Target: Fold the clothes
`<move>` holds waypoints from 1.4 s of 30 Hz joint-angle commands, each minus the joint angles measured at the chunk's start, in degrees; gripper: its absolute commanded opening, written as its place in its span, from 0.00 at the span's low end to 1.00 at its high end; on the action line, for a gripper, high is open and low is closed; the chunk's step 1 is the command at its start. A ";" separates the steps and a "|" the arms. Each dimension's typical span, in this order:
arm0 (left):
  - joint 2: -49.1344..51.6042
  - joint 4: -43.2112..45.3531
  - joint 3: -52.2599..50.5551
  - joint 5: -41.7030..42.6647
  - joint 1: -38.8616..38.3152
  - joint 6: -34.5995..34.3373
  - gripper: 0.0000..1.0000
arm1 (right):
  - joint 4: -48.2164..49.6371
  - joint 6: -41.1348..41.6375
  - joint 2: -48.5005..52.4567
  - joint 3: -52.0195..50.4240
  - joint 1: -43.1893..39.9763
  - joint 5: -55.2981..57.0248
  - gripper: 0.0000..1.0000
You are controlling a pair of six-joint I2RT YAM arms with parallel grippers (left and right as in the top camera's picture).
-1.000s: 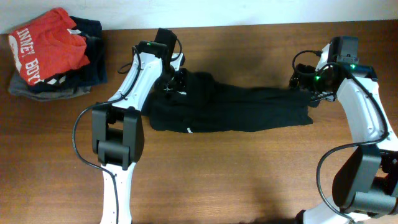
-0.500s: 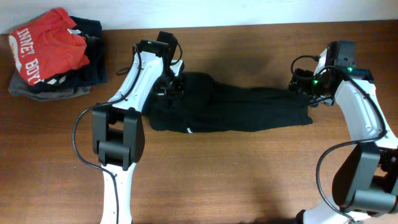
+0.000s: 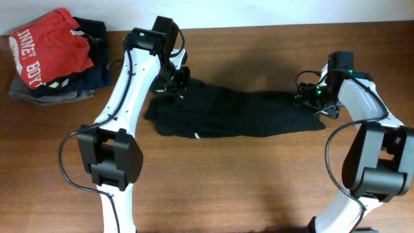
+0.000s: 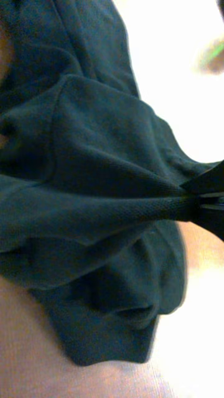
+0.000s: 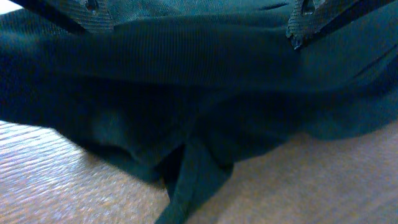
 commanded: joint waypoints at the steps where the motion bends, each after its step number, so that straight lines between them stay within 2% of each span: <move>1: -0.70 -2.58 0.46 -1.31 -0.02 0.68 0.01 | 0.04 0.42 0.76 -0.59 0.31 0.26 0.94; 4: -0.70 -4.85 0.46 -4.79 -0.02 0.52 0.01 | 0.07 0.42 0.76 -0.59 0.31 0.26 0.94; 7: -0.68 -5.73 0.44 -10.25 -0.02 -2.10 0.13 | 0.02 0.44 0.76 -0.59 0.31 0.26 0.94; 9: -0.68 -6.01 0.44 -13.79 -0.02 -3.65 0.26 | 0.02 0.44 0.74 -0.57 0.31 -0.07 0.94; 13: -0.68 -6.73 0.44 -18.36 -0.02 -5.62 0.68 | -0.31 0.46 0.04 -0.26 0.31 -2.89 0.94; 15: -0.68 -6.58 0.44 -19.96 -0.02 -7.74 0.68 | -0.92 0.44 -0.81 0.33 0.31 -2.95 0.93; 19: -0.68 -3.74 0.46 -18.82 -0.85 -8.17 0.68 | -3.72 0.39 -3.04 3.28 0.72 -3.91 0.93; 24: -0.66 5.64 0.44 -6.60 -3.93 -5.16 0.68 | -3.98 -1.81 -3.76 4.96 3.37 -11.26 0.93; 26: -0.55 8.92 0.44 -5.66 -5.60 -5.14 0.62 | -3.82 -2.89 -3.63 4.94 5.44 -12.07 0.75; 28: 0.02 10.10 0.44 -5.68 -6.78 -5.14 0.56 | -3.52 -2.86 -3.37 4.94 7.17 -11.93 0.48; 30: 0.90 10.69 0.44 -5.68 -7.76 -5.16 0.42 | -2.95 -2.93 -3.15 4.94 8.94 -11.56 0.33; 33: 2.67 11.43 0.39 -5.66 -8.46 -5.38 0.19 | -0.70 -3.26 -3.04 4.94 11.30 -10.03 0.20; 34: 3.91 11.78 0.39 -5.64 -8.44 -5.88 0.09 | 1.46 -3.26 -2.91 4.92 12.50 -9.55 0.15; 35: 4.85 12.04 0.39 -5.51 -8.41 -6.14 0.03 | 2.73 -3.23 -2.69 4.92 13.09 -9.60 0.12; 42: 11.82 13.75 0.39 -0.52 -8.44 -6.27 0.01 | 8.76 -3.02 0.79 4.92 16.96 -9.75 0.08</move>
